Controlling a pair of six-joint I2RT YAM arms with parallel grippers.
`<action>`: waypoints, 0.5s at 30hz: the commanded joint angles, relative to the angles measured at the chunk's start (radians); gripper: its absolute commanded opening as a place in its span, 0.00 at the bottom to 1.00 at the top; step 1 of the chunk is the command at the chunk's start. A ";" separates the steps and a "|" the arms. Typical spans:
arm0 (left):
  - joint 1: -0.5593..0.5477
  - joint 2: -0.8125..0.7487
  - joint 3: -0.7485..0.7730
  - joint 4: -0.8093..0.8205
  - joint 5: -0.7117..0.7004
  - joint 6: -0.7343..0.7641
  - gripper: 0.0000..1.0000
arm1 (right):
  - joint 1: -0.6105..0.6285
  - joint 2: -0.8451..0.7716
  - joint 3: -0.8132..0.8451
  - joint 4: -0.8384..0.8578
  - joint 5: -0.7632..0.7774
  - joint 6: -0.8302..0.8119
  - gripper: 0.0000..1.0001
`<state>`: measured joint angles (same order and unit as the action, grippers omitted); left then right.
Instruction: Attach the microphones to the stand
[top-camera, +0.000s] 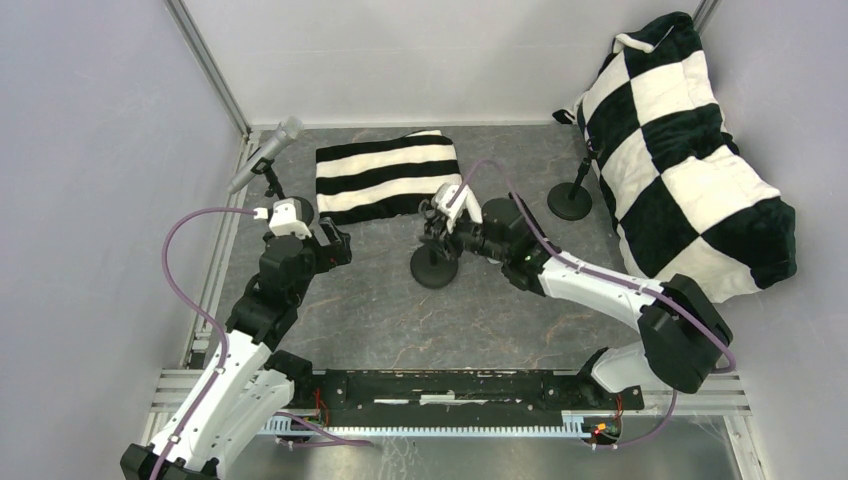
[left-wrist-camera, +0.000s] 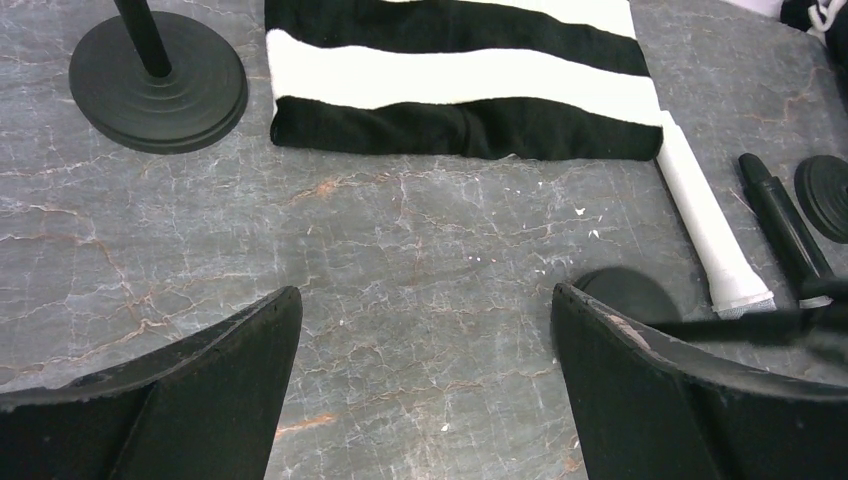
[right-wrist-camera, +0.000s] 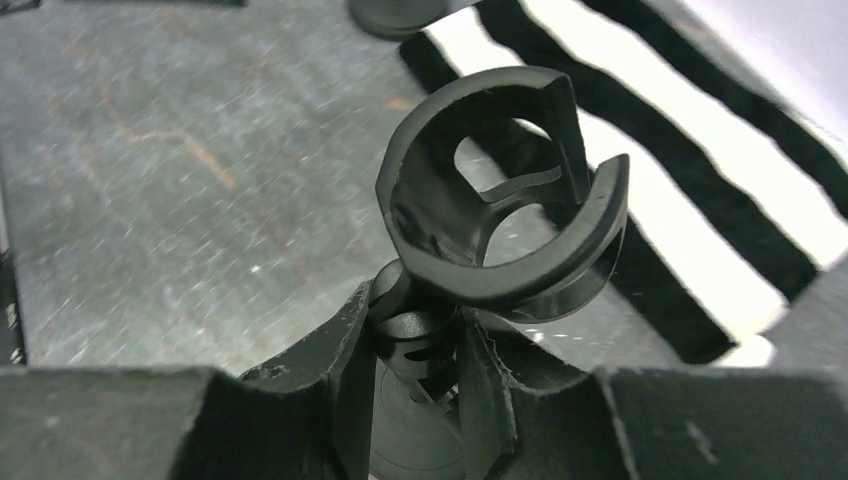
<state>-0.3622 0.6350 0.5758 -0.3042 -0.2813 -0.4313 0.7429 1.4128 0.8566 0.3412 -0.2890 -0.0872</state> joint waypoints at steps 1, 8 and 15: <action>-0.004 -0.001 -0.002 0.033 -0.016 0.045 1.00 | 0.063 -0.061 -0.042 0.256 -0.023 -0.056 0.01; -0.004 0.002 -0.003 0.033 -0.008 0.045 1.00 | 0.122 -0.040 -0.084 0.349 0.019 -0.050 0.03; -0.004 0.005 -0.004 0.036 0.003 0.048 1.00 | 0.105 0.013 -0.043 0.353 -0.232 -0.148 0.04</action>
<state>-0.3626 0.6399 0.5747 -0.3046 -0.2829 -0.4183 0.8600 1.4151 0.7231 0.5735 -0.3496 -0.1566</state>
